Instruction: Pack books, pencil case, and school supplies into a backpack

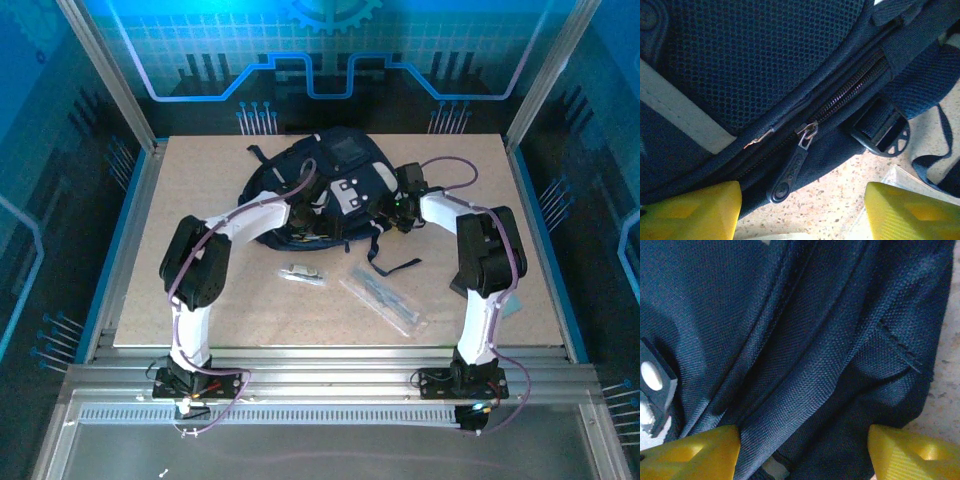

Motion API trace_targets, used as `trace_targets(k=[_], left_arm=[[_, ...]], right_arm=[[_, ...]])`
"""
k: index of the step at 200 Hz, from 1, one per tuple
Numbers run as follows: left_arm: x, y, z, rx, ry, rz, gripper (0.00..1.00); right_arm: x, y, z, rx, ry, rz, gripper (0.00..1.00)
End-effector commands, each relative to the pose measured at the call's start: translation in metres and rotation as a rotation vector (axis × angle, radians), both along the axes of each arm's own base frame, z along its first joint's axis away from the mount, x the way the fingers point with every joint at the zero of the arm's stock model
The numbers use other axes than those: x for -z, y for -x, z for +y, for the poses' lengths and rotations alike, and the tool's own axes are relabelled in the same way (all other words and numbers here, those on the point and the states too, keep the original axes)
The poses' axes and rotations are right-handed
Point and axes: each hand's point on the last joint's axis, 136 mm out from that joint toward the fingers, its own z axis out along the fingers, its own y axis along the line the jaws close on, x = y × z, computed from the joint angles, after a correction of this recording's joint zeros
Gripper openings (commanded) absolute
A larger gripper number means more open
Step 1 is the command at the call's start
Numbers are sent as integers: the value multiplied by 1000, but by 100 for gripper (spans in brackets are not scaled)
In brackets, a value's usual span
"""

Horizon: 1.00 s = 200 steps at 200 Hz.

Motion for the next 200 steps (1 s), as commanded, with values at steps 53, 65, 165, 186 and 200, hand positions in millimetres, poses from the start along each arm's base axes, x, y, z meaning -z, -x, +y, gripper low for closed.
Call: trace_targets(k=[53,65,165,186,200], left_arm=[[24,-34,-5,25,-78,-58,48],[27,-35,-5,27,-79,-57,43],[18,-37,6,-49,29,-25,0],[17,-24,26,-50,-9,6,0],[15,-14,42,-46,-62,23,0]], right_arm=[[22,5,-4,27,-12,33,56],[23,5,-5,28,-7,35,53],[26,1,-15,62,30,34,40],[28,-6,-21,81,47,38,36],[29,-11,-23,89,55,36,35]])
